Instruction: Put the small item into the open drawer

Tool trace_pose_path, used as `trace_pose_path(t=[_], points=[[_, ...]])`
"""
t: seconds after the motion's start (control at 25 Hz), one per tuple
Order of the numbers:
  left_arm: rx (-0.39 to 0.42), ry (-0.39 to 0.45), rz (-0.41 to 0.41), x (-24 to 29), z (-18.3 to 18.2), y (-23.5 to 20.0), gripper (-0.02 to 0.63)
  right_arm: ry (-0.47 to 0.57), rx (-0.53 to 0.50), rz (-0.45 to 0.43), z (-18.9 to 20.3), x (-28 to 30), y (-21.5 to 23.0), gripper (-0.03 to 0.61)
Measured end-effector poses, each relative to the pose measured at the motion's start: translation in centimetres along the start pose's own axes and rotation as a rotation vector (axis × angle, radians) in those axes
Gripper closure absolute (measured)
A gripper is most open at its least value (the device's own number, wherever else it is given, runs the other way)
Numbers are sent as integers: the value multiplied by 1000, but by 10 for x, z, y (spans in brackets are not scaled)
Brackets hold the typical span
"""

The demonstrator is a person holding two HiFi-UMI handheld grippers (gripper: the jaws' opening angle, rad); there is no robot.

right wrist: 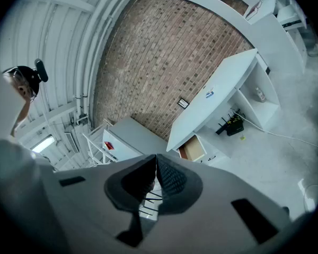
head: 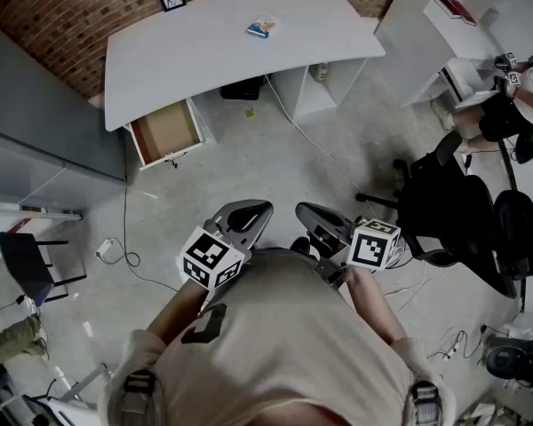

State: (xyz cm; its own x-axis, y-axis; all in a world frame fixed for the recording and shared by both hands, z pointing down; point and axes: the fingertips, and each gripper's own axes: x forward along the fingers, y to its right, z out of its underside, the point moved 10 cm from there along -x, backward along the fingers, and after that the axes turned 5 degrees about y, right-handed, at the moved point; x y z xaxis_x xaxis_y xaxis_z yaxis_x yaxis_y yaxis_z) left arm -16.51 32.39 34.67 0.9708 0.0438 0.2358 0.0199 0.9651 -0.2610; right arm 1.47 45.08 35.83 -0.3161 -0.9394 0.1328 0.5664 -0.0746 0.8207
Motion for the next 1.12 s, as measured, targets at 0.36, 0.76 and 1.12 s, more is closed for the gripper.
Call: trace_pose_path(t=[0.36,0.76,1.12], points=[[32,-6,15,12,0,19,604,21,1,-8,-2,-17,4,572],[59,-32,27,37,0,40,604,27,40,-40,-5,-39,17,572],[86,-49,22,73,-5,66,604,58,68,-67,-22,-73,43,572]])
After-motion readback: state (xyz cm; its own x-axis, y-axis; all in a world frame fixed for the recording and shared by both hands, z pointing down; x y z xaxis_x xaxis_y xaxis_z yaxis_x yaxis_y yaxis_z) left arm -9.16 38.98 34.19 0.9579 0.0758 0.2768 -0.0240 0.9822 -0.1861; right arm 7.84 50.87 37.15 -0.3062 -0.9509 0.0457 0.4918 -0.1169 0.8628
